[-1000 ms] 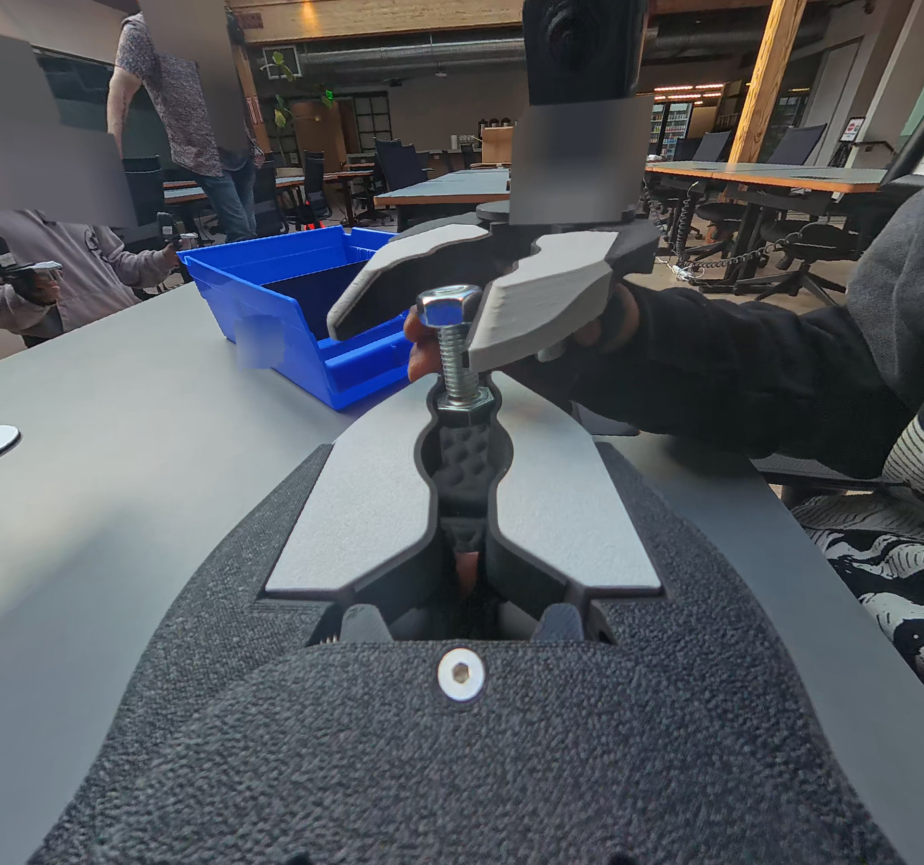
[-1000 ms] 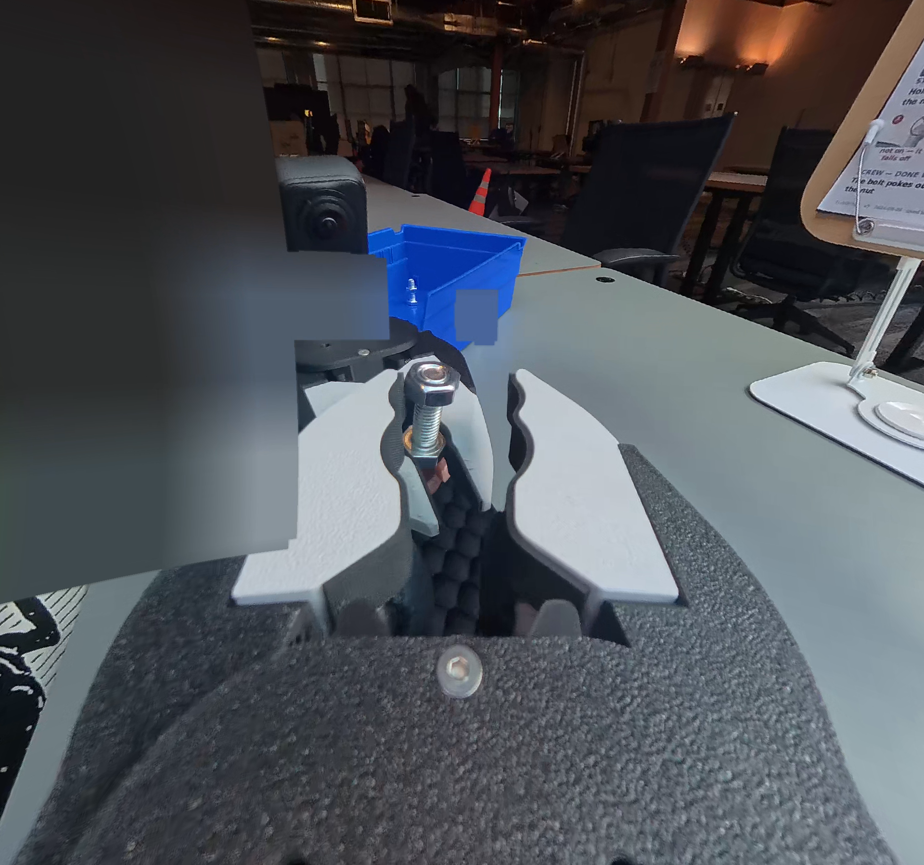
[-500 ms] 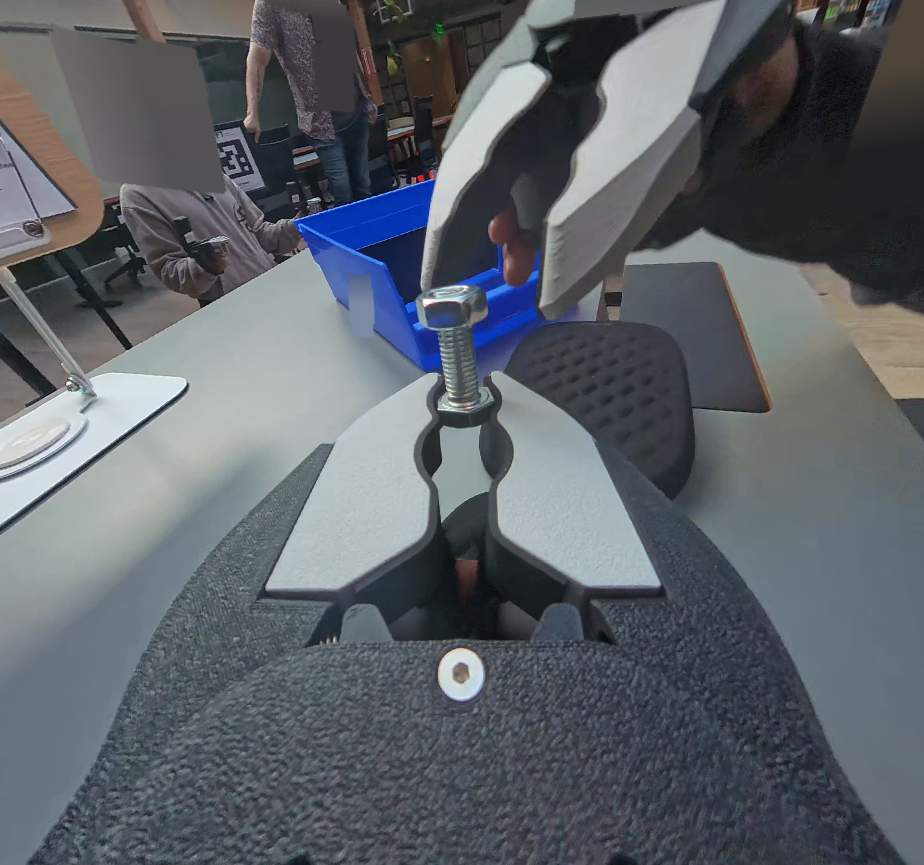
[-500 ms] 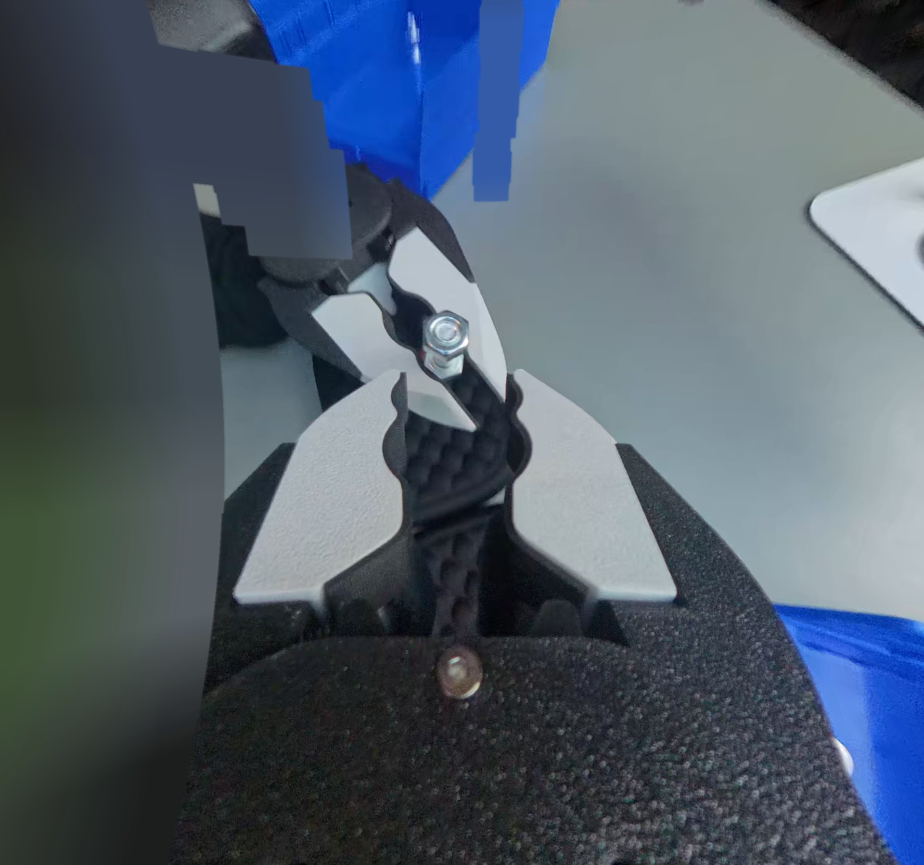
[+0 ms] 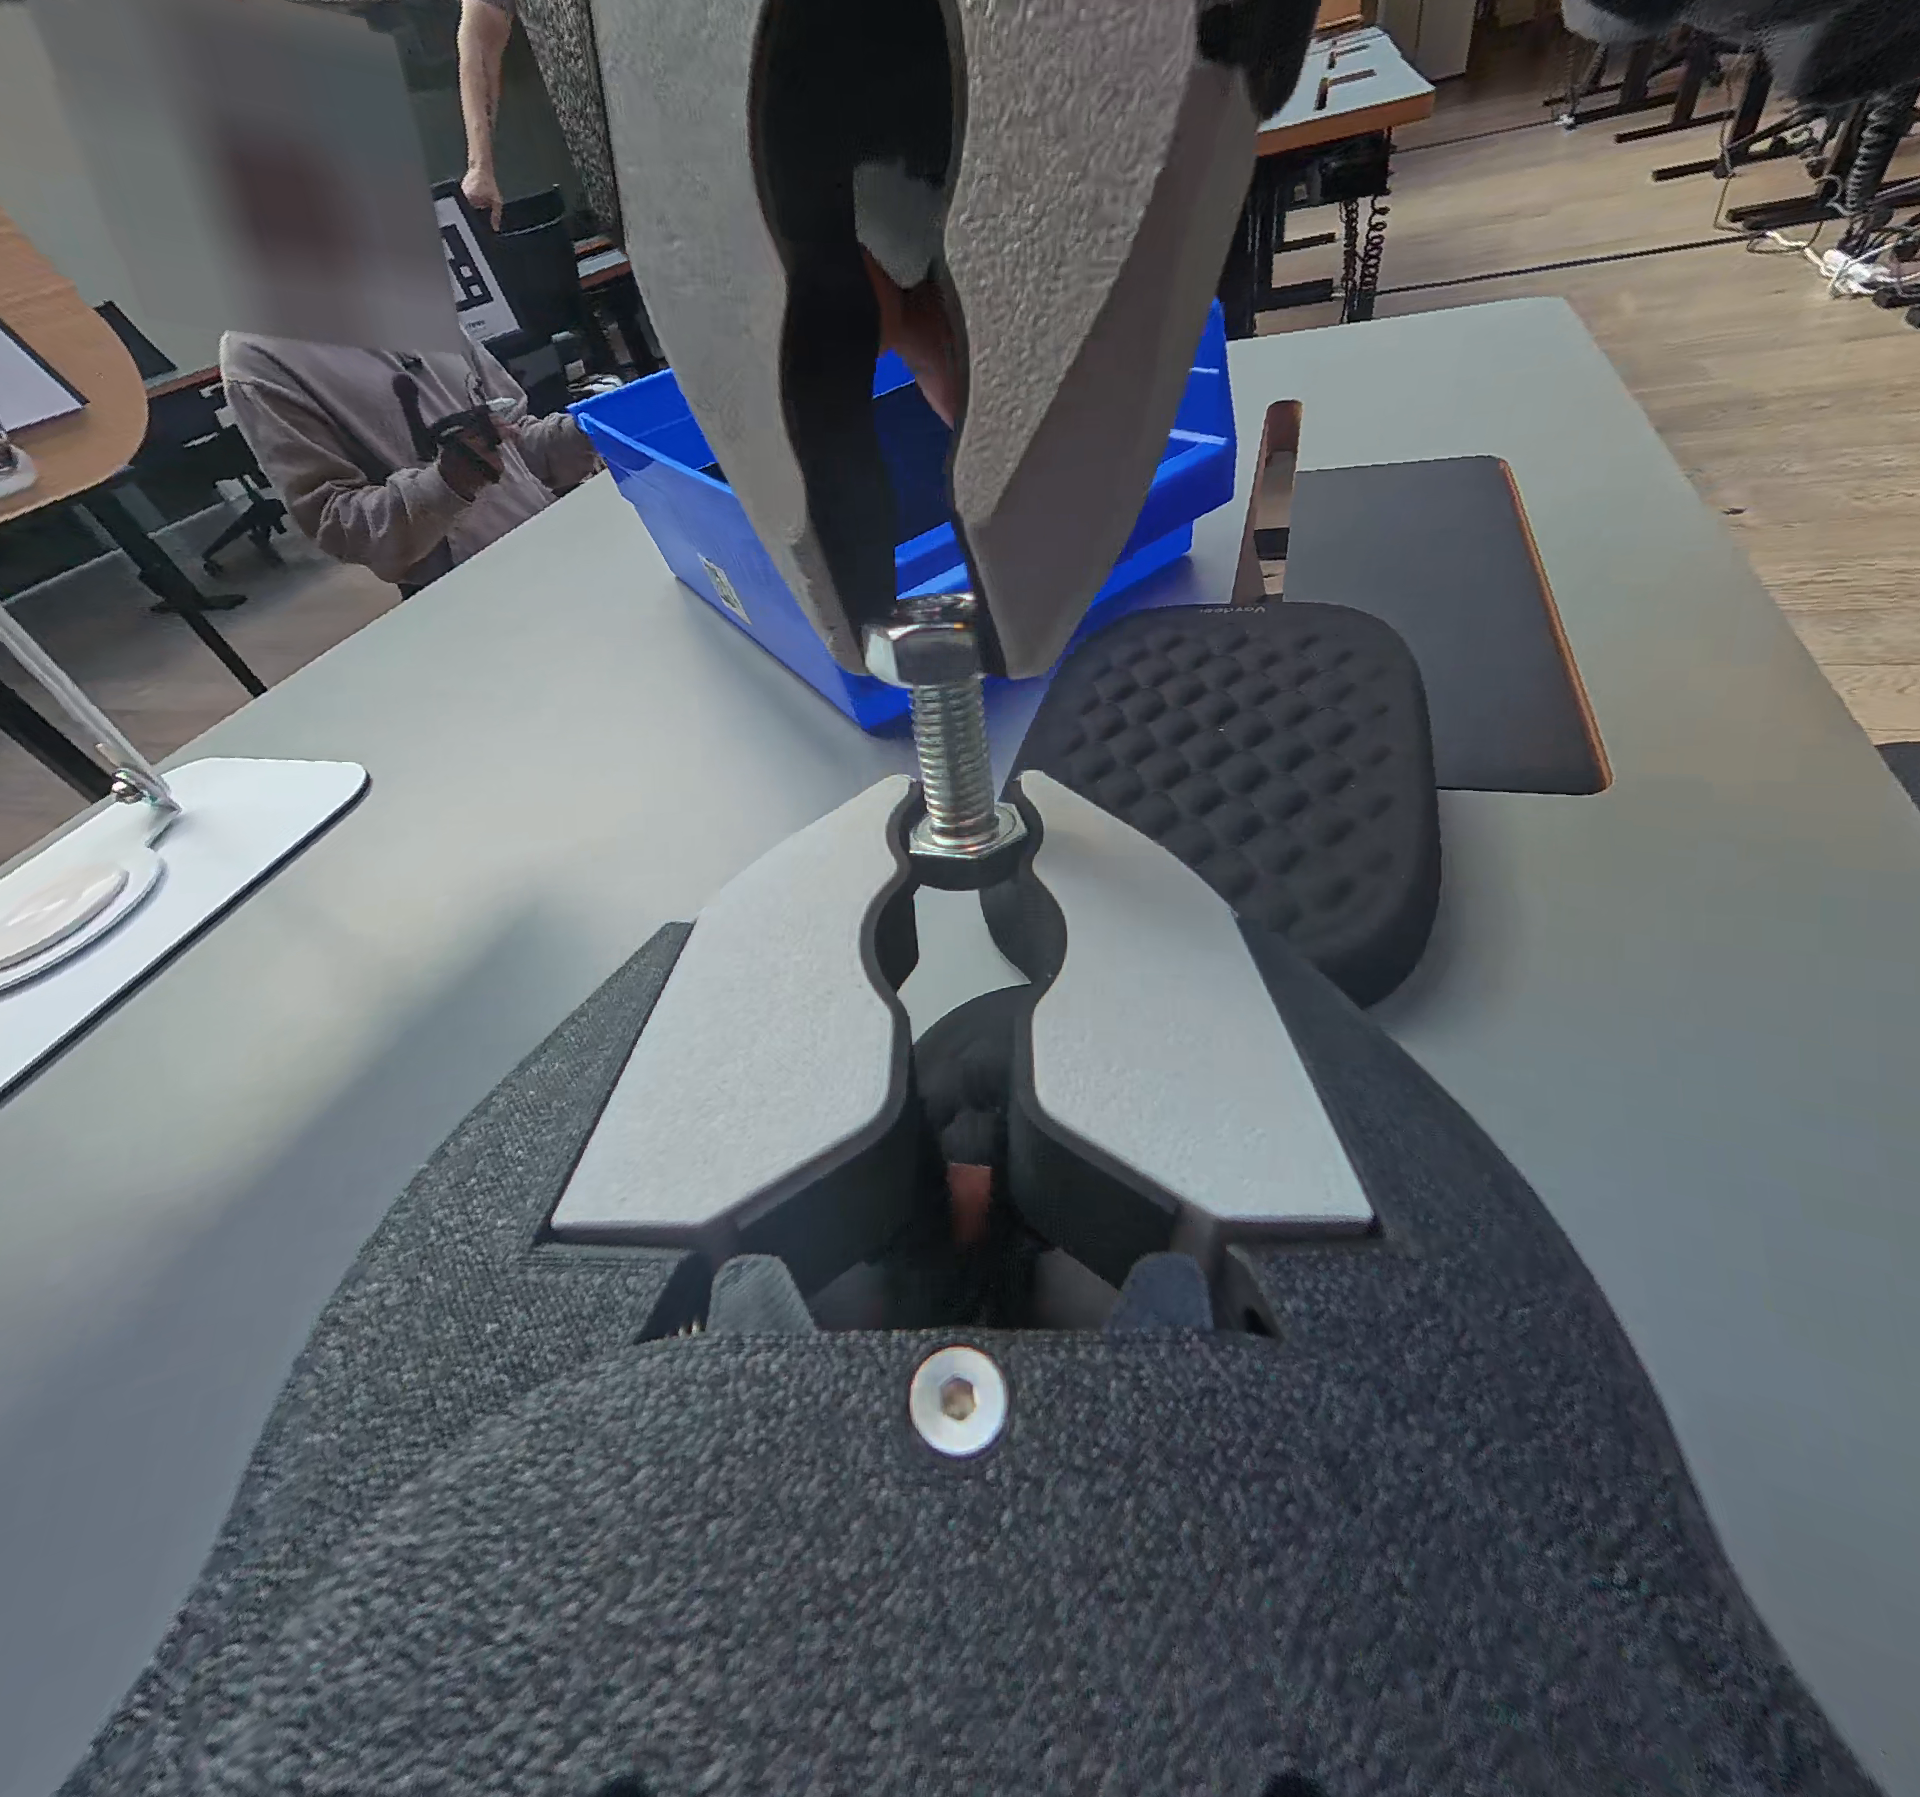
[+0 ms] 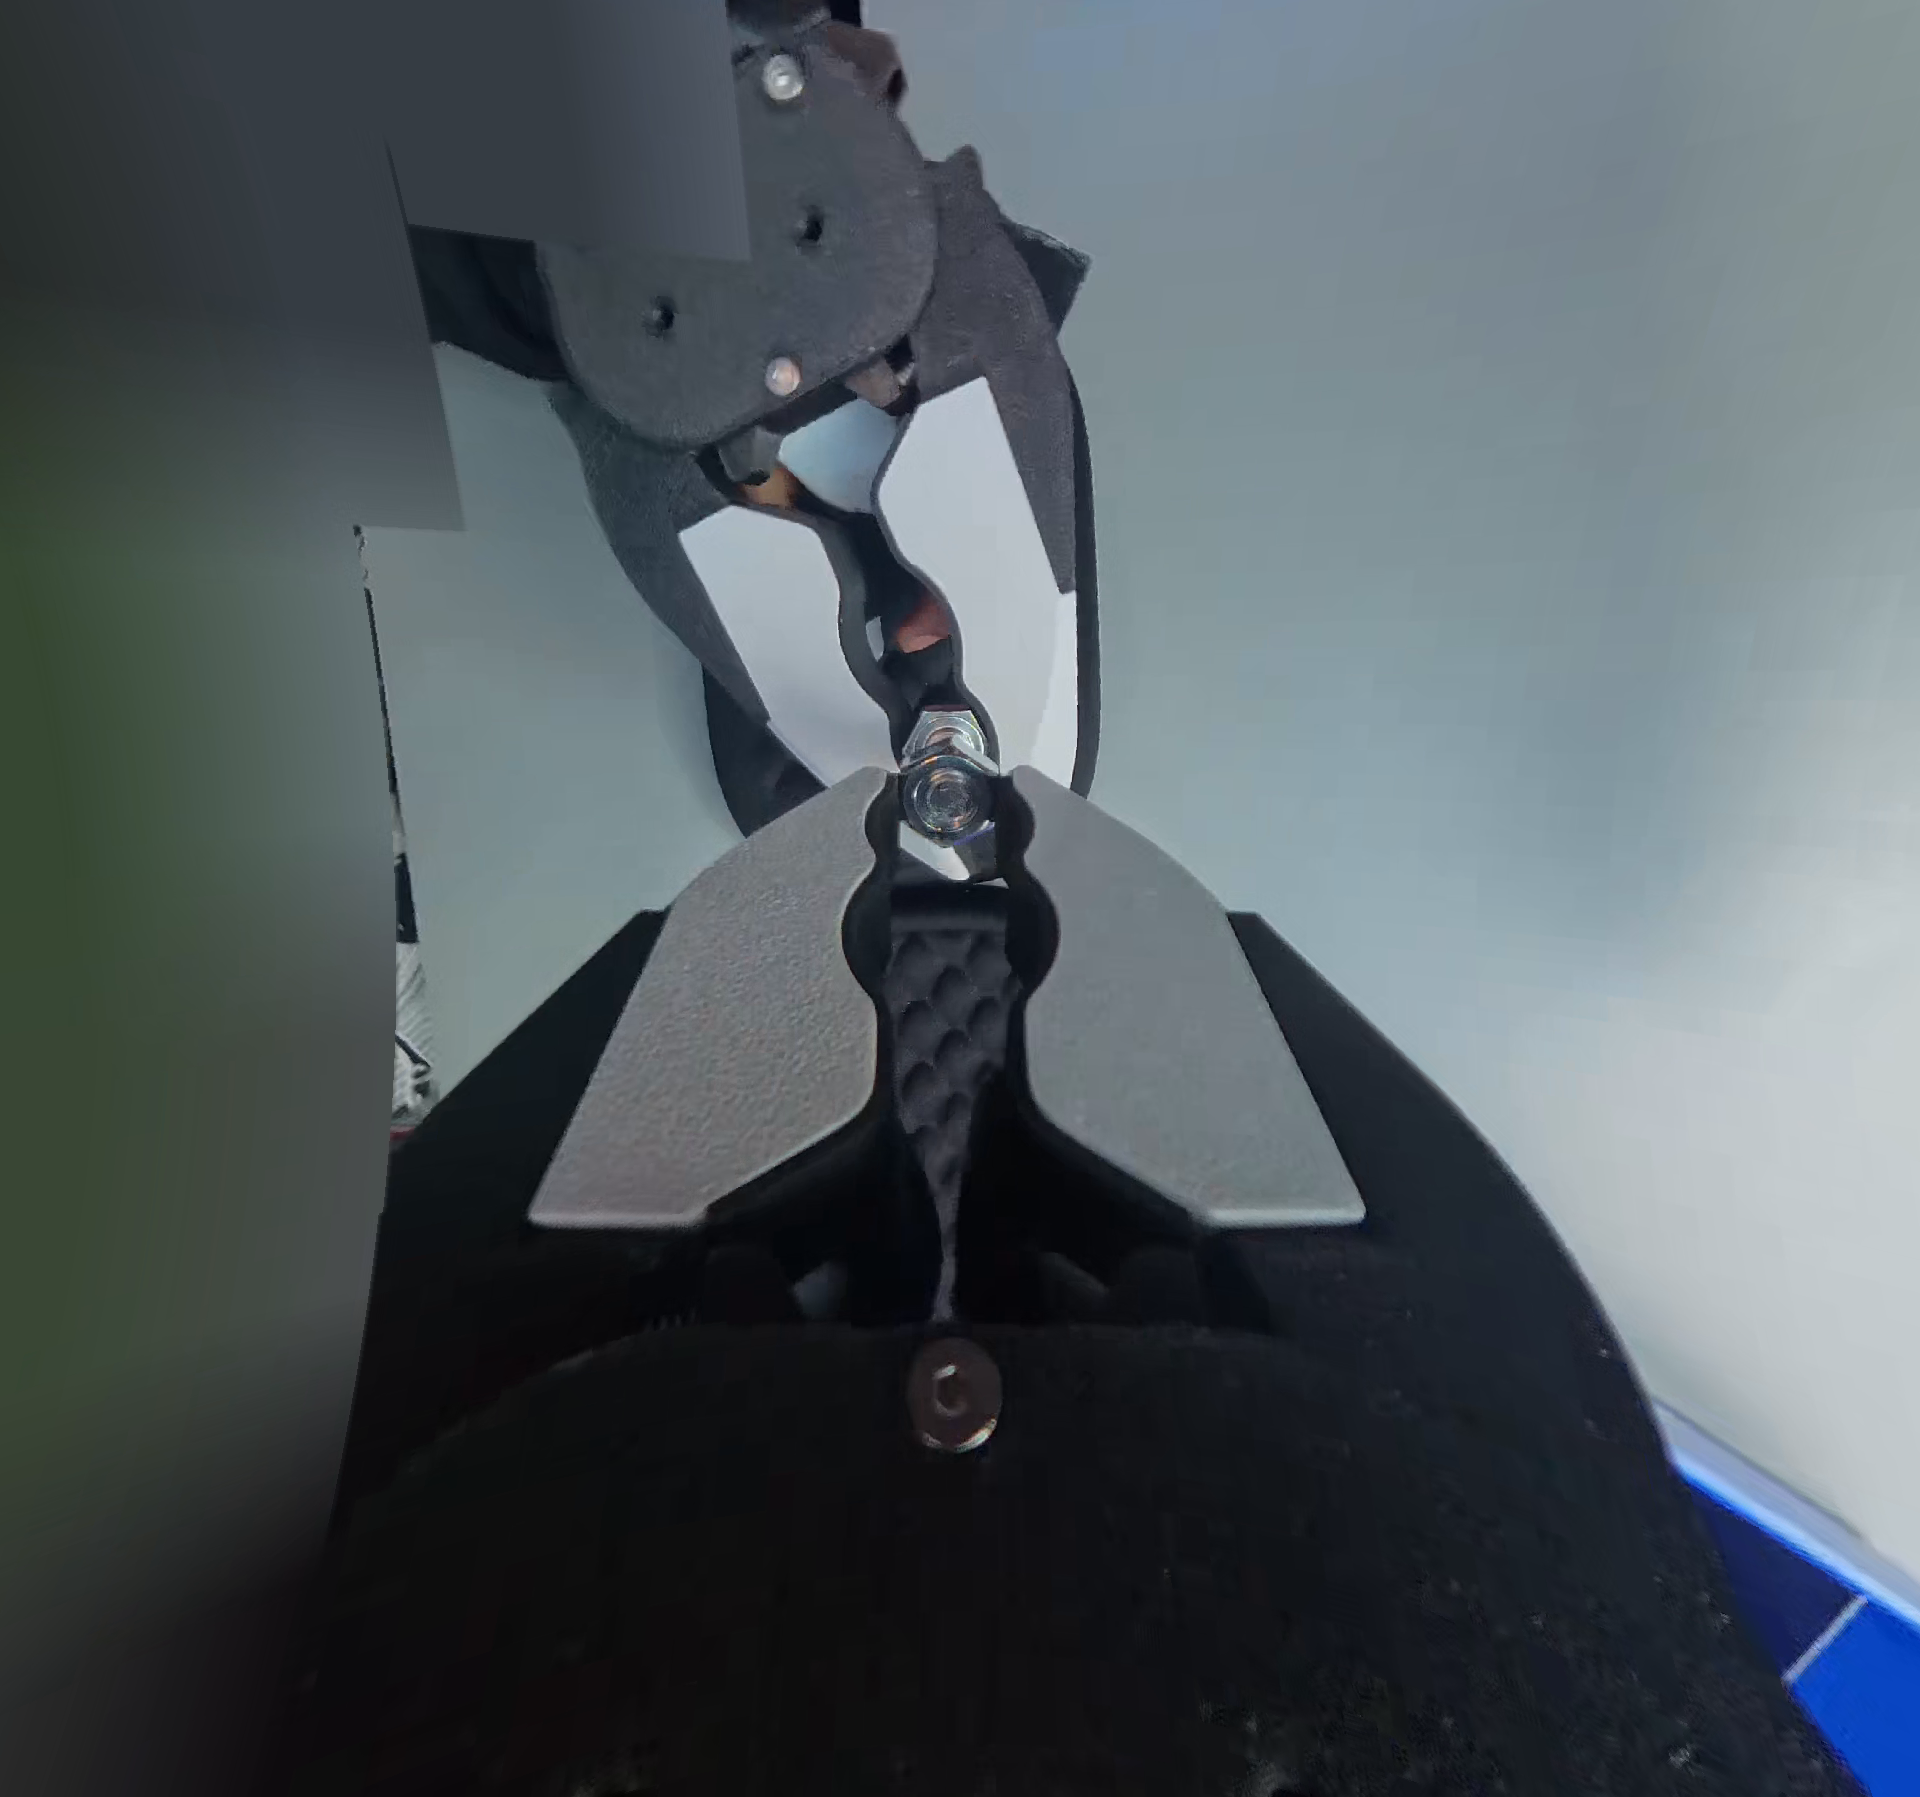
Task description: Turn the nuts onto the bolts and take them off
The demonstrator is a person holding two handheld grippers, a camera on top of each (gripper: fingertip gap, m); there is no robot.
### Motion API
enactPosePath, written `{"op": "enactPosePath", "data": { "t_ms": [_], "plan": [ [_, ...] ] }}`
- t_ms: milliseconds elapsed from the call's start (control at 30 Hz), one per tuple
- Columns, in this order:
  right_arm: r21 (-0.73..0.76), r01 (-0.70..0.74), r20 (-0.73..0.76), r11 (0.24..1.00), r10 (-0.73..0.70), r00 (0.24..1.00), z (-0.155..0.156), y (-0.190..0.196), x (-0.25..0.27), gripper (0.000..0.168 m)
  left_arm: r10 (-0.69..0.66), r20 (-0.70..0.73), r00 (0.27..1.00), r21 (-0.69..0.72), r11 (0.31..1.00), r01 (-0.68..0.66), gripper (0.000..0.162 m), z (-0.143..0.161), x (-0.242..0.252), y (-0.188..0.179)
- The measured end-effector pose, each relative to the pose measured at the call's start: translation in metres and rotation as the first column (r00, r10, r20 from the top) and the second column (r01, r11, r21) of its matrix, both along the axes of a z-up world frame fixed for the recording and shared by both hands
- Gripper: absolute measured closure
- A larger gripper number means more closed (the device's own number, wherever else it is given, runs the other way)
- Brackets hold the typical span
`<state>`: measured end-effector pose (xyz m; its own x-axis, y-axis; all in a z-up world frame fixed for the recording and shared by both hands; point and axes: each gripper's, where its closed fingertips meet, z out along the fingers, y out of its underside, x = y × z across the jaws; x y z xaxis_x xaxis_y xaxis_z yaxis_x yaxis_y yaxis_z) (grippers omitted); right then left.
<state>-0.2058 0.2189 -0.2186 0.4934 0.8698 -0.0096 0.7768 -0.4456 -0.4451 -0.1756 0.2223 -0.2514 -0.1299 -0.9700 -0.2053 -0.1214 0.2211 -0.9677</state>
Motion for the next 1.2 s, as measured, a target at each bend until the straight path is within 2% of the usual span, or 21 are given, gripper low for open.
{"op": "enactPosePath", "data": {
  "t_ms": [100,167,267,333,400,433,533,600,633,700,767,867,967,1067,1200],
  "plan": [
    [0.055,-0.2,0.083,0.978,0.195,0.977,0.002,-0.008,-0.004,0.152,-0.114,0.001,0.993,-0.076,0.991,0.114,0.148,0.002,-0.004,-0.012],
    [0.079,-0.353,0.149,0.932,0.339,0.929,0.003,-0.013,-0.006,0.152,-0.182,0.008,0.983,-0.11,0.977,0.182,0.148,0.003,-0.007,-0.019],
    [0.11,-0.605,0.254,0.789,0.566,0.784,0.004,-0.02,-0.01,0.152,-0.302,0.016,0.953,-0.162,0.94,0.3,0.148,0.005,-0.013,-0.032],
    [0.115,-0.705,0.32,0.7,0.646,0.693,0.004,-0.02,-0.011,0.151,-0.34,0.019,0.94,-0.183,0.923,0.337,0.148,0.005,-0.015,-0.036],
    [0.12,-0.714,0.342,0.689,0.647,0.682,0.005,-0.016,-0.012,0.151,-0.34,0.027,0.94,-0.197,0.92,0.338,0.148,0.006,-0.016,-0.034],
    [0.137,-0.685,0.331,0.715,0.619,0.712,0.007,-0.012,-0.013,0.15,-0.328,0.039,0.944,-0.206,0.922,0.329,0.148,0.008,-0.016,-0.032],
    [0.199,-0.502,0.234,0.842,0.456,0.859,0.01,0.002,-0.006,0.119,-0.29,0.105,0.951,-0.232,0.923,0.307,0.148,0.017,-0.017,-0.024],
    [0.271,-0.305,0.059,0.913,0.301,0.952,0.015,0.009,-0.006,0.101,-0.261,0.128,0.957,-0.248,0.926,0.285,0.148,0.021,-0.016,-0.019],
    [0.294,-0.201,-0.072,0.934,0.232,0.97,0.019,0.01,-0.01,0.096,-0.245,0.131,0.961,-0.249,0.93,0.271,0.148,0.021,-0.015,-0.017],
    [0.336,0.015,-0.358,0.942,0.113,0.927,0.031,0.012,-0.018,0.09,-0.232,0.141,0.963,-0.252,0.932,0.261,0.148,0.021,-0.014,-0.016],
    [0.362,0.228,-0.579,0.904,0.026,0.815,0.04,0.017,-0.016,0.088,-0.216,0.151,0.965,-0.26,0.933,0.25,0.148,0.022,-0.013,-0.014],
    [0.34,0.461,-0.771,0.82,-0.038,0.636,0.041,0.022,-0.01,0.085,-0.205,0.162,0.965,-0.272,0.931,0.243,0.148,0.023,-0.013,-0.011],
    [0.303,0.57,-0.826,0.764,-0.088,0.557,0.029,0.026,-0.009,0.085,-0.204,0.166,0.965,-0.27,0.932,0.243,0.148,0.023,-0.014,-0.011],
    [0.256,0.601,-0.843,0.757,-0.129,0.522,0.017,0.031,-0.011,0.088,-0.211,0.159,0.964,-0.26,0.934,0.247,0.148,0.022,-0.013,-0.013],
    [0.242,0.618,-0.859,0.748,-0.131,0.495,0.017,0.031,-0.005,0.095,-0.214,0.157,0.964,-0.254,0.935,0.249,0.148,0.022,-0.013,-0.014]
  ]
}}
